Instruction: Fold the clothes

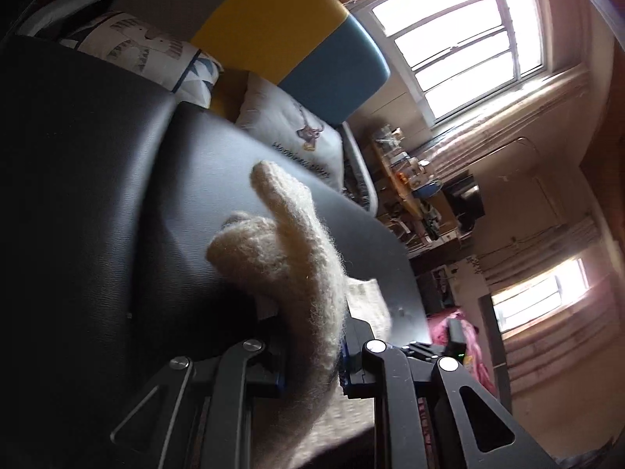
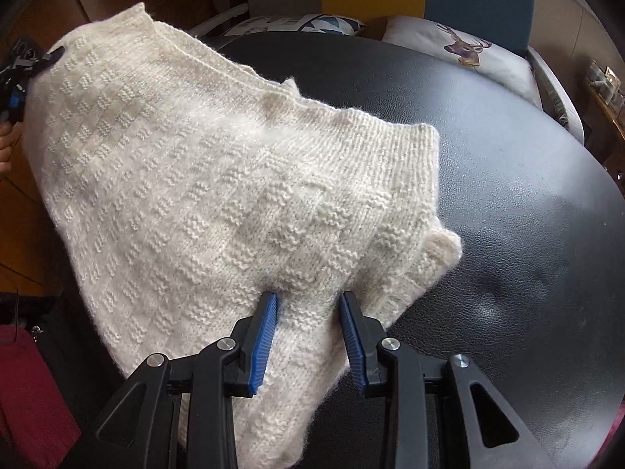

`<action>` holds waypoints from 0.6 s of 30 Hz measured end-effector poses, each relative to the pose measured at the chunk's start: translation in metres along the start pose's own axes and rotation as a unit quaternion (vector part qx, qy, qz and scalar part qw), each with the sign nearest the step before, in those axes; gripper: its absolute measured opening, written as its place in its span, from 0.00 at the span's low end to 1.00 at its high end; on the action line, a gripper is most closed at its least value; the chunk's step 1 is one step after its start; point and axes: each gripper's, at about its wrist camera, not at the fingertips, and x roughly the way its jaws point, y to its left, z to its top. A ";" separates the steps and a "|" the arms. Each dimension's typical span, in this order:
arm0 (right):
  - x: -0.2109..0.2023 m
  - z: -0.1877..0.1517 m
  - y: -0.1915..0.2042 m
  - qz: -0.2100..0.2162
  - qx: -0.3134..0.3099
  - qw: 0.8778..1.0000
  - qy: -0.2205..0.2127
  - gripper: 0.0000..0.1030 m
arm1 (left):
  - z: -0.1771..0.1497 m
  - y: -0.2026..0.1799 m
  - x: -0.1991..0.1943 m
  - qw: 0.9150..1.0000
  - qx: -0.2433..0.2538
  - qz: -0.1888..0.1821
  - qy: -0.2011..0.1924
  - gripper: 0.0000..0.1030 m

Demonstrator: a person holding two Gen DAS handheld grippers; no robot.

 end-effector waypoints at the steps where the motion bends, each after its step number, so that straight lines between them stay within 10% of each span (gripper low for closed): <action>1: 0.003 0.002 -0.001 0.002 0.000 1.000 0.003 0.33 | -0.004 -0.009 -0.001 1.000 -0.006 -0.021 -0.007 0.18; 9: 0.004 -0.001 0.008 0.020 0.033 0.999 -0.025 0.35 | -0.010 -0.063 0.025 0.989 -0.063 -0.123 -0.044 0.17; 18: 0.009 -0.007 0.026 0.055 0.072 0.994 -0.068 0.35 | -0.013 -0.108 0.072 0.993 -0.070 -0.093 -0.037 0.17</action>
